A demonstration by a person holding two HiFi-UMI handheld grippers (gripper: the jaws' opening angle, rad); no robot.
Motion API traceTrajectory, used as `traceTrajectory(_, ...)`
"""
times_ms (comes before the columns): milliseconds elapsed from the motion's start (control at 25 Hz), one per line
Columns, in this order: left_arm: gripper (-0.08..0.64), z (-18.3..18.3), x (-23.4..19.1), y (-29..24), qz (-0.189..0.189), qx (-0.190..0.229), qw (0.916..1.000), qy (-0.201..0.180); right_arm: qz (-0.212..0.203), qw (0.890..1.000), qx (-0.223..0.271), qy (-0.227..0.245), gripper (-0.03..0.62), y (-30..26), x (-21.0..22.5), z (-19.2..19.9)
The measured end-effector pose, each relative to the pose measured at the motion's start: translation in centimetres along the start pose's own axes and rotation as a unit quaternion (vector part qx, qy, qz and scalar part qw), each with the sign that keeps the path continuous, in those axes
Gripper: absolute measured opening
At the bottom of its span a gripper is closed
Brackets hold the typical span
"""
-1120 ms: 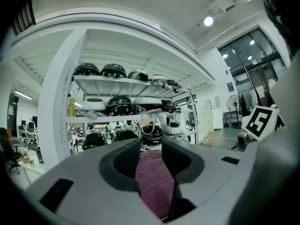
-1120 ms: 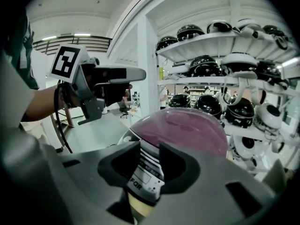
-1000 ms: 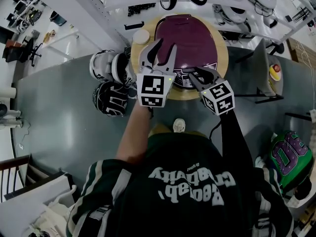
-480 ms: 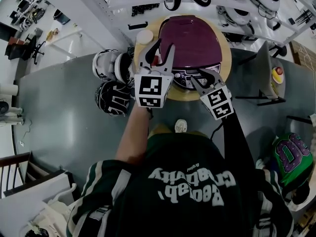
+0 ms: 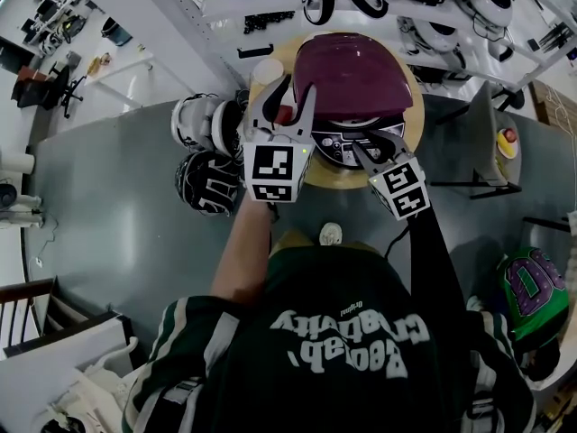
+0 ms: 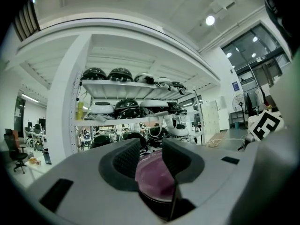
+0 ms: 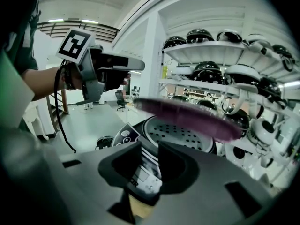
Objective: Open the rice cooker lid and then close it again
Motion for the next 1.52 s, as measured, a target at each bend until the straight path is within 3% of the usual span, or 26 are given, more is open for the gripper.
traceTrajectory(1120,0.13,1.0,0.4,-1.0,0.017,-0.007,0.9998,0.008,0.001,1.0,-0.005,-0.031,0.117,-0.3,0.4,-0.3)
traceTrajectory(1520,0.141,1.4,-0.1,-2.0,0.016,-0.02,0.9993,0.026,-0.023,0.993,0.023,-0.115,0.123,-0.1,1.3,-0.6)
Point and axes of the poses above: the fingertips, and each gripper's own axes: y backward along the fingers, x to its right, z out of its underside, the point moved 1 cm from there along y, backward along the fingers, and after that the axes turned 1 degree about -z, right-handed, at the moved point
